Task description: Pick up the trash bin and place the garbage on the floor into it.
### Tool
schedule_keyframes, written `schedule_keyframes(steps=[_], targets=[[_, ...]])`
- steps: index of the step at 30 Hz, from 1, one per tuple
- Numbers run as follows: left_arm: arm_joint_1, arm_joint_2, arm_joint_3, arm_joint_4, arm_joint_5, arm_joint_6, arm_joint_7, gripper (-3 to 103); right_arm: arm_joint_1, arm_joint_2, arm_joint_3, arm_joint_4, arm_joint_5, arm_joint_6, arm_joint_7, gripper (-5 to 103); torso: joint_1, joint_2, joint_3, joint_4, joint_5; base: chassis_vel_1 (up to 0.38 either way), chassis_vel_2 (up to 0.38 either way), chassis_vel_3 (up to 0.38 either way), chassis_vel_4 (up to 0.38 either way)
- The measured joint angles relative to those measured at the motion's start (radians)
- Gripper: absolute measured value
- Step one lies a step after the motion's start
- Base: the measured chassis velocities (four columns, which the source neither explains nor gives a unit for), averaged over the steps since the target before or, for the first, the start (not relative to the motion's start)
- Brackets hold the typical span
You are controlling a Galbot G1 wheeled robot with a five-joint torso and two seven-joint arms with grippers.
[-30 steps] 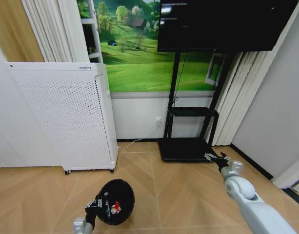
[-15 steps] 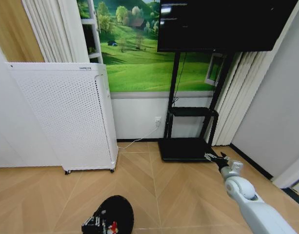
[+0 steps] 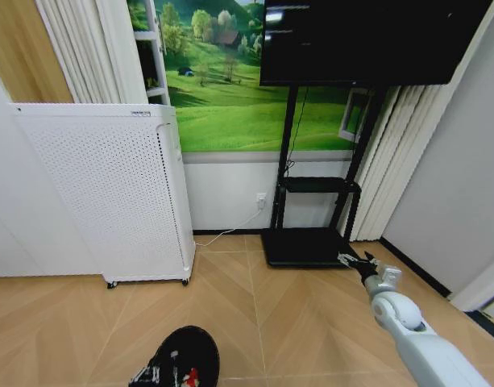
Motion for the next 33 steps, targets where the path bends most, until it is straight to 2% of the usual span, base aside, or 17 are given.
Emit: schedule_keyframes(steps=[2, 4, 12, 14, 17, 18, 20, 21, 23, 24, 26, 27, 29, 31, 32, 33], targets=[[0.016, 0.0, -0.007, -0.007, 0.002, -0.009, 0.0, 15, 0.0, 0.0, 0.0, 0.0, 0.0, 0.0, 0.0, 100, 0.0, 0.0, 0.0, 0.0001, -0.0002, 0.0, 0.0, 0.0, 0.0], [0.03, 0.002, -0.021, -0.011, 0.007, -0.023, 0.005, 7, 0.0, 0.0, 0.0, 0.0, 0.0, 0.0, 0.0, 100, 0.0, 0.0, 0.0, 0.0004, -0.0002, 0.0, 0.0, 0.0, 0.0], [0.024, 0.004, -0.04, 0.004, 0.013, -0.039, 0.005, 7, 0.0, 0.0, 0.0, 0.0, 0.0, 0.0, 0.0, 100, 0.0, 0.0, 0.0, 0.0, -0.0003, 0.0, 0.0, 0.0, 0.0], [0.025, 0.004, -0.04, 0.002, 0.014, -0.038, 0.005, 4, 0.0, 0.0, 0.0, 0.0, 0.0, 0.0, 0.0, 100, 0.0, 0.0, 0.0, 0.0, -0.0003, 0.0, 0.0, 0.0, 0.0], [0.026, 0.004, -0.041, -0.004, 0.014, -0.034, 0.004, 17, 0.0, 0.0, 0.0, 0.0, 0.0, 0.0, 0.0, 100, 0.0, 0.0, 0.0, 0.0, -0.0001, 0.0, 0.0, 0.0, 0.0], [0.026, 0.004, -0.041, -0.004, 0.014, -0.034, 0.004, 17, 0.0, 0.0, 0.0, 0.0, 0.0, 0.0, 0.0, 100, 0.0, 0.0, 0.0, 0.0, -0.0001, 0.0, 0.0, 0.0, 0.0], [0.027, 0.002, -0.04, -0.004, 0.016, -0.034, 0.003, 28, 0.0, 0.0, 0.0, 0.0, 0.0, 0.0, 0.0, 100, 0.0, 0.0, 0.0, 0.0, -0.0002, 0.0, 0.0, 0.0, 0.0], [0.027, 0.002, -0.04, -0.004, 0.016, -0.034, 0.003, 28, 0.0, 0.0, 0.0, 0.0, 0.0, 0.0, 0.0, 100, 0.0, 0.0, 0.0, 0.0, -0.0002, 0.0, 0.0, 0.0, 0.0], [0.028, 0.001, -0.04, -0.004, 0.019, -0.034, 0.002, 40, 0.0, 0.0, 0.0, 0.0, 0.0, 0.0, 0.0, 100, 0.0, 0.0, 0.0, 0.0, -0.0002, 0.0, 0.0, 0.0, 0.0], [0.028, 0.001, -0.04, -0.004, 0.019, -0.034, 0.002, 40, 0.0, 0.0, 0.0, 0.0, 0.0, 0.0, 0.0, 100, 0.0, 0.0, 0.0, 0.0, -0.0002, 0.0, 0.0, 0.0, 0.0], [0.026, 0.001, -0.041, -0.004, 0.02, -0.035, 0.001, 51, 0.0, 0.0, 0.0, 0.0, 0.0, 0.0, 0.0, 100, 0.0, 0.0, 0.0, 0.0, -0.0002, 0.0, 0.0, 0.0, 0.0], [0.026, 0.001, -0.041, -0.004, 0.02, -0.035, 0.001, 51, 0.0, 0.0, 0.0, 0.0, 0.0, 0.0, 0.0, 100, 0.0, 0.0, 0.0, 0.0, -0.0002, 0.0, 0.0, 0.0, 0.0], [0.027, 0.001, -0.041, -0.006, 0.02, -0.035, -0.002, 61, 0.0, 0.0, 0.0, 0.0, 0.0, 0.0, 0.0, 100, 0.0, 0.0, 0.0, 0.0, -0.0002, 0.0, 0.0, 0.0, 0.0], [0.027, 0.001, -0.041, -0.007, 0.021, -0.036, -0.002, 61, 0.0, 0.0, 0.0, 0.0, 0.0, 0.0, 0.0, 100, 0.0, 0.0, 0.0, 0.0, -0.0002, 0.0, 0.0, 0.0, 0.0], [0.028, 0.0, -0.041, -0.008, 0.023, -0.037, -0.004, 67, 0.0, 0.0, 0.0, 0.0, 0.0, 0.0, 0.0, 100, 0.0, 0.0, 0.0, 0.0, -0.0002, 0.0, 0.0, 0.0, 0.0], [0.031, 0.0, -0.041, -0.01, 0.027, -0.04, -0.005, 77, 0.0, 0.0, 0.0, 0.0, 0.0, 0.0, 0.0, 100, 0.0, 0.0, 0.0, 0.0, -0.0002, 0.0, 0.0, 0.0, 0.0]])
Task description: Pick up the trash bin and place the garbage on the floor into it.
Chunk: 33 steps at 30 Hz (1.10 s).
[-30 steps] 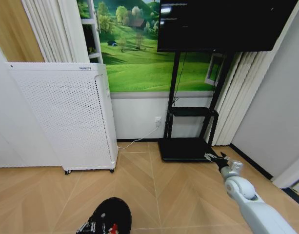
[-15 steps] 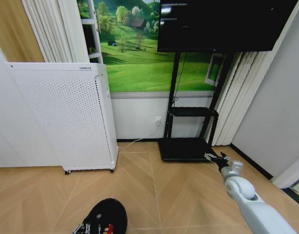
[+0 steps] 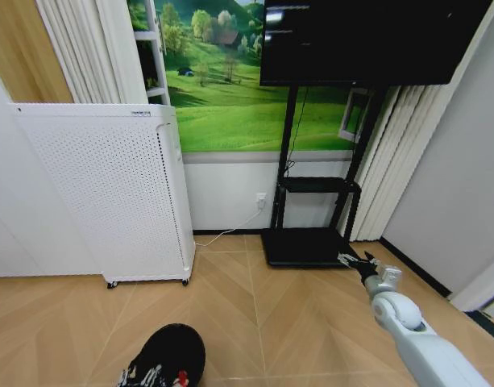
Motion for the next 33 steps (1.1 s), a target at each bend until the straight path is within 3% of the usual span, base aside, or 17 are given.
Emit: schedule_keyframes(steps=[8, 12, 16, 19, 25, 26, 31, 33], targets=[[0.016, 0.0, -0.011, -0.035, 0.003, -0.007, -0.001, 99, 0.0, 0.0, 0.0, 0.0, 0.0, 0.0, 0.0, 100, 0.0, 0.0, 0.0, 0.0, 0.0, 0.0, 0.0, 0.0, 0.0], [0.019, 0.005, -0.037, -0.078, 0.0, 0.004, -0.002, 100, 0.0, 0.0, 0.0, 0.0, 0.0, 0.0, 0.0, 100, 0.0, 0.0, 0.0, 0.0001, -0.0001, 0.0, 0.0, 0.0, 0.0], [0.002, 0.029, -0.114, -0.168, -0.024, 0.06, -0.002, 100, 0.0, 0.0, 0.0, 0.0, 0.0, 0.0, 0.0, 100, 0.0, 0.0, 0.0, 0.0, 0.0, 0.0, 0.0, 0.0, 0.0], [-0.049, 0.062, -0.193, -0.242, -0.077, 0.124, -0.006, 100, 0.0, 0.0, 0.0, 0.0, 0.0, 0.0, 0.0, 100, 0.0, 0.0, 0.0, 0.0, 0.0, 0.0, 0.0, 0.0, 0.0], [-0.169, 0.116, -0.281, -0.272, -0.153, 0.169, 0.002, 100, 0.0, 0.0, 0.0, 0.0, 0.0, 0.0, 0.0, 100, 0.0, 0.0, 0.0, 0.0, -0.0001, 0.0, 0.0, 0.0, 0.0], [-0.231, 0.139, -0.313, -0.26, -0.196, 0.186, 0.013, 100, 0.0, 0.0, 0.0, 0.0, 0.0, 0.0, 0.0, 100, 0.0, 0.0, 0.0, -0.0002, 0.0, 0.0, 0.0, 0.0, 0.0], [-0.295, 0.16, -0.338, -0.225, -0.239, 0.192, 0.031, 100, 0.0, 0.0, 0.0, 0.0, 0.0, 0.0, 0.0, 100, 0.0, 0.0, 0.0, -0.0001, -0.0002, 0.0, 0.0, 0.0, 0.0], [-0.38, 0.188, -0.344, -0.147, -0.28, 0.166, 0.063, 100, 0.0, 0.0, 0.0, 0.0, 0.0, 0.0, 0.0, 100, 0.0, 0.0, 0.0, 0.0, -0.0002, 0.0, 0.0, 0.0, 0.0]])
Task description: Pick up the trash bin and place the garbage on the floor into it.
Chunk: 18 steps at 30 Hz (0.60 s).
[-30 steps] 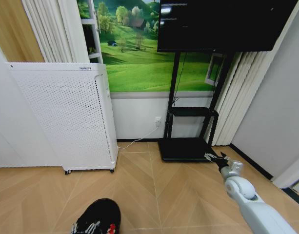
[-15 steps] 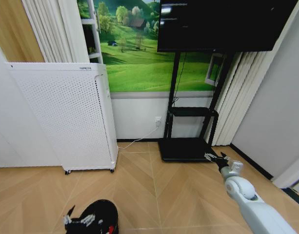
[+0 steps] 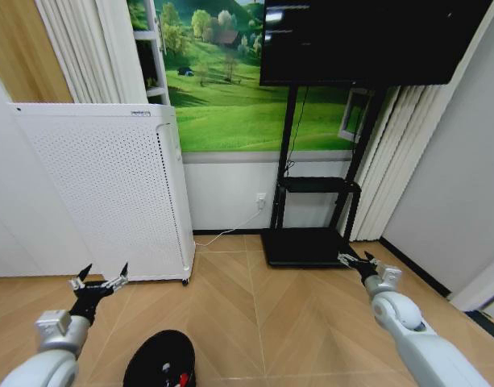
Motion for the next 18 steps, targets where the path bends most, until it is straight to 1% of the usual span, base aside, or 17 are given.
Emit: schedule_keyframes(steps=[1, 3, 4, 6, 12, 18], targets=[[0.0, 0.0, 0.0, 0.0, 0.0, 0.0, 0.0, 100, 0.0, 0.0, 0.0, 0.0, 0.0, 0.0, 0.0, 100, 0.0, 0.0, 0.0, 0.0, 0.0, 0.0, 0.0, 0.0, 0.0], [-0.048, 0.004, 0.031, 0.049, -0.031, -0.026, -0.01, 100, 0.0, 0.0, 0.0, 0.0, 0.0, 0.0, 0.0, 100, 0.0, 0.0, 0.0, 0.0, 0.0, 0.0, 0.0, 0.0, 0.0], [-0.048, 0.004, 0.031, 0.049, -0.031, -0.026, -0.01, 100, 0.0, 0.0, 0.0, 0.0, 0.0, 0.0, 0.0, 100, 0.0, 0.0, 0.0, 0.0, 0.0, 0.0, 0.0, 0.0, 0.0], [-0.07, -0.015, 0.06, 0.08, -0.071, -0.038, -0.033, 100, 0.0, 0.0, 0.0, 0.0, 0.0, 0.0, 0.0, 100, 0.0, 0.0, 0.0, 0.0, 0.0001, 0.0, 0.0, 0.0, 0.0], [-0.075, -0.031, 0.079, 0.101, -0.073, -0.041, -0.039, 100, 0.0, 0.0, 0.0, 0.0, 0.0, 0.0, 0.0, 100, 0.0, 0.0, 0.0, 0.0002, 0.0002, 0.0, 0.0, 0.0, 0.0], [-0.092, -0.03, 0.088, 0.112, -0.07, -0.04, -0.042, 100, 0.0, 0.0, 0.0, 0.0, 0.0, 0.0, 0.0, 100, 0.0, 0.0, 0.0, 0.0, 0.0002, 0.0, 0.0, 0.0, 0.0]])
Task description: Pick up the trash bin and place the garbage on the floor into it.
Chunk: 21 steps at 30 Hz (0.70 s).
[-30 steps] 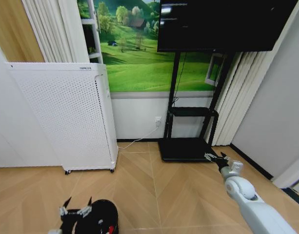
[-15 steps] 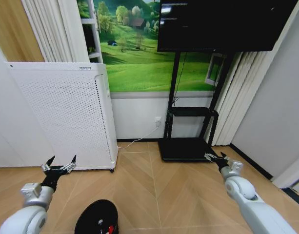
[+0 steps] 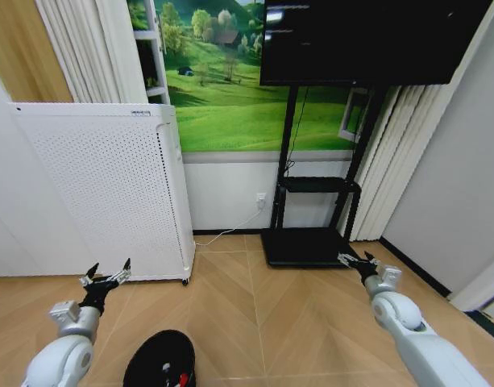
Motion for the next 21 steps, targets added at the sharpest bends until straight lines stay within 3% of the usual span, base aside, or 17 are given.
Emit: schedule_keyframes(steps=[21], targets=[[0.003, 0.003, 0.0, -0.005, 0.008, 0.014, -0.006, 100, 0.0, 0.0, 0.0, 0.0, 0.0, 0.0, 0.0, 100, 0.001, 0.004, 0.002, 0.0, 0.0, 0.0, 0.0, 0.0, 0.0]])
